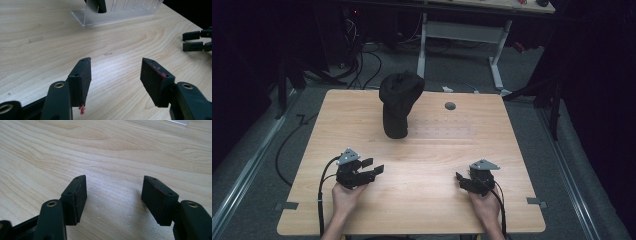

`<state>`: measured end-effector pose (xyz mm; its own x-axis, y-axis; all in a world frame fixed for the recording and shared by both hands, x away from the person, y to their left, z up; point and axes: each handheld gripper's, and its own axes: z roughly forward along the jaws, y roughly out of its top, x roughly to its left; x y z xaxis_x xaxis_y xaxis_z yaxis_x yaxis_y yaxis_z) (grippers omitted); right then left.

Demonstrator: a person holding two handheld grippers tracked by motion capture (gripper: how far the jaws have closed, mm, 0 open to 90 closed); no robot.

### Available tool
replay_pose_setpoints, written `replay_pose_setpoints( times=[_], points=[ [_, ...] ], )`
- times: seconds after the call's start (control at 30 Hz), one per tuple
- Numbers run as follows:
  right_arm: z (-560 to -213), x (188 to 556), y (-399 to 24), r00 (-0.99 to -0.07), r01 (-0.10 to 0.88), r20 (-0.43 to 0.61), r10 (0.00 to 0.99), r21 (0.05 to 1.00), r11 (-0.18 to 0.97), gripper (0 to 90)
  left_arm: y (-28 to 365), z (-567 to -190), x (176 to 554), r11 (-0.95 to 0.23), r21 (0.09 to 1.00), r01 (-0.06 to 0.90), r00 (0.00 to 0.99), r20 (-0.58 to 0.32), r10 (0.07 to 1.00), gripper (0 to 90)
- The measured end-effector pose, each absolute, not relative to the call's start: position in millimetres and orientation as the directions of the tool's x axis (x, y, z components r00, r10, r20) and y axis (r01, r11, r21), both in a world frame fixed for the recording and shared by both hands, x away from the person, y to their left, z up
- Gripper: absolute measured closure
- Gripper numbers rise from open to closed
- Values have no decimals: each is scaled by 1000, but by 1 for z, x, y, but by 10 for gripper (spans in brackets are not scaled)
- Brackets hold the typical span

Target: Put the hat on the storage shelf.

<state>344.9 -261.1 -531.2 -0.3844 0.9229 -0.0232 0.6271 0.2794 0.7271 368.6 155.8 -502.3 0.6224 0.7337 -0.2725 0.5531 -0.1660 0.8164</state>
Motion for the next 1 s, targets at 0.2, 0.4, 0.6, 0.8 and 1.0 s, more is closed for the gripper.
replay_pose_setpoints(
  times=[0.2, 0.4, 0.6, 0.8, 1.0],
  points=[
    [-531, 345, -261, -384, 628, -22, 923, 727, 278, 371, 152, -510, 367, -180, 807, 562, 617, -264, 742, 418],
    [-531, 345, -261, -385, 627, -23, 923, 727, 280, 371, 150, -516, 366, -190, 801, 568, 607, -251, 754, 415],
    [-531, 345, -261, -386, 627, -24, 922, 727, 281, 370, 147, -521, 365, -209, 798, 565, 596, -219, 772, 413],
    [-531, 345, -261, -386, 627, -23, 922, 727, 280, 369, 144, -524, 364, -237, 789, 567, 587, -184, 788, 406],
    [-531, 345, -261, -386, 627, -23, 922, 727, 280, 369, 141, -529, 366, -267, 772, 576, 572, -148, 807, 389]
  ],
)
